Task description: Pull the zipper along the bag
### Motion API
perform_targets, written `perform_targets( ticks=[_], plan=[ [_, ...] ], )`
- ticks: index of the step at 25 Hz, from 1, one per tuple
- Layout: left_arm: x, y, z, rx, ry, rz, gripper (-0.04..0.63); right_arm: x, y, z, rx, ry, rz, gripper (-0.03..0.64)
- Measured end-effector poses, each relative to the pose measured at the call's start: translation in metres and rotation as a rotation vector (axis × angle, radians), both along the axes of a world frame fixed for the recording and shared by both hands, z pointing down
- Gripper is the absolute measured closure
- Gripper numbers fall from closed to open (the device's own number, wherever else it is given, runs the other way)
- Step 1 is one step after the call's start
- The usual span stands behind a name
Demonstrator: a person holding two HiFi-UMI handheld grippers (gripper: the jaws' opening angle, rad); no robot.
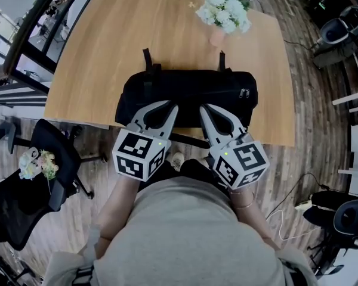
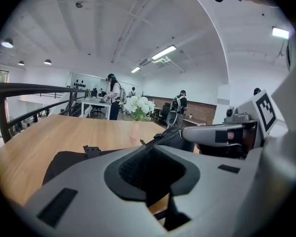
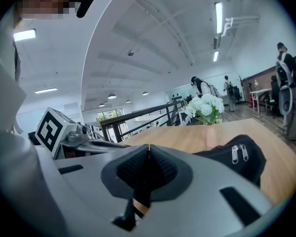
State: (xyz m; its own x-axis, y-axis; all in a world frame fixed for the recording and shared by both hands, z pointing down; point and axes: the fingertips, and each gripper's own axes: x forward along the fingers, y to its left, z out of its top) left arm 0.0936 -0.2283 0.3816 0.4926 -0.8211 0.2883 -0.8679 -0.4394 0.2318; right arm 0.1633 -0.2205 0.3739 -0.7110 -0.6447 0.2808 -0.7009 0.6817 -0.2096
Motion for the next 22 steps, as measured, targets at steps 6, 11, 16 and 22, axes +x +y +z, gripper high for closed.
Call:
perform_targets(
  ticks=[6, 11, 16, 22],
  plan=[
    [0.004, 0.004, 0.003, -0.009, -0.009, 0.008, 0.56, -0.002, 0.004, 0.002, -0.012, 0.013, -0.021, 0.611],
    [0.006, 0.006, 0.011, -0.044, -0.03, 0.016, 0.568, -0.002, 0.005, 0.01, -0.018, 0.054, -0.01, 0.612],
    [0.006, 0.007, 0.014, -0.063, -0.013, 0.007, 0.568, 0.001, 0.004, 0.011, -0.017, 0.067, 0.012, 0.612],
    [0.008, 0.008, 0.013, -0.058, -0.003, 0.01, 0.571, 0.001, 0.006, 0.012, -0.027, 0.064, 0.013, 0.612]
  ],
)
